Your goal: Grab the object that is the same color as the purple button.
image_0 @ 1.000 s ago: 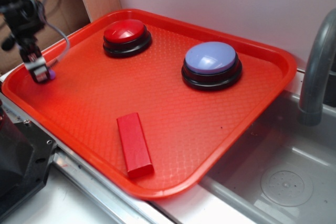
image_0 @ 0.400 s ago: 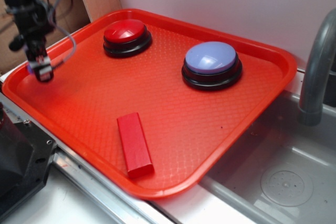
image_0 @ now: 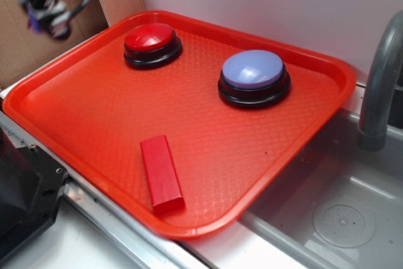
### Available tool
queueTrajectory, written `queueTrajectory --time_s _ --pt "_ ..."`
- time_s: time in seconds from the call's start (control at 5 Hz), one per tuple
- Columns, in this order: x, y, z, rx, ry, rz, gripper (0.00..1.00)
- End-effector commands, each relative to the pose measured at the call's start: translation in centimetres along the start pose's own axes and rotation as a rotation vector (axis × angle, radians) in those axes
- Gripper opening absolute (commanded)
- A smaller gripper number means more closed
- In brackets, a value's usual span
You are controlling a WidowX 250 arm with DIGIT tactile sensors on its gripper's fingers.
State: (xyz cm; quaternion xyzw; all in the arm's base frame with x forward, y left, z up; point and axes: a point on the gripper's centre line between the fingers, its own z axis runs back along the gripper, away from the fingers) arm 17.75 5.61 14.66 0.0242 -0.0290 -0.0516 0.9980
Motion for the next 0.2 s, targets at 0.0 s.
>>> queueTrajectory --time_s 0.0 --pt "3.32 -2.55 6.07 -0.067 -0.063 -0.044 0.0"
